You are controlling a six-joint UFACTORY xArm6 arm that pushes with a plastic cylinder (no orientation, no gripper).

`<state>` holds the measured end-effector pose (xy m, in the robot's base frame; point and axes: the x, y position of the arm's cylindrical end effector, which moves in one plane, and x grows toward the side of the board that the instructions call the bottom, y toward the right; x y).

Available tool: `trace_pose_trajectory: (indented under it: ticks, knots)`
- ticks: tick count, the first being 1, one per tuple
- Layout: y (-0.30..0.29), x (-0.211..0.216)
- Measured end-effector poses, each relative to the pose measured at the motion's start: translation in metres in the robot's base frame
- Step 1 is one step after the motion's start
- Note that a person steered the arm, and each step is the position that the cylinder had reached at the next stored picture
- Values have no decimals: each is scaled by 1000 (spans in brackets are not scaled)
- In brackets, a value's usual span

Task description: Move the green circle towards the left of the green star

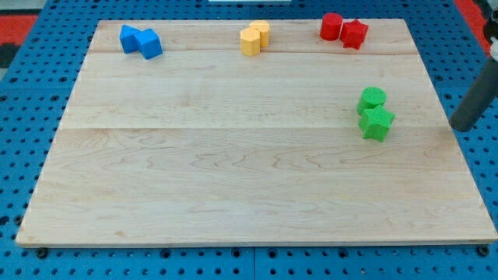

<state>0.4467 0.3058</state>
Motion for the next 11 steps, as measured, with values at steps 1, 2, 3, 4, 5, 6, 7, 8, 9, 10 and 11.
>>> trace_pose_trajectory:
  ticks: [1, 2, 3, 4, 5, 6, 7, 8, 9, 10, 11]
  knots:
    - [-2, 1]
    - [-4, -13]
    - [18, -52]
    - [-61, -65]
    - [-205, -63]
    - [-230, -65]
    - [-153, -68]
    - [-175, -34]
    - [-182, -12]
    - [-195, -11]
    - [-204, 1]
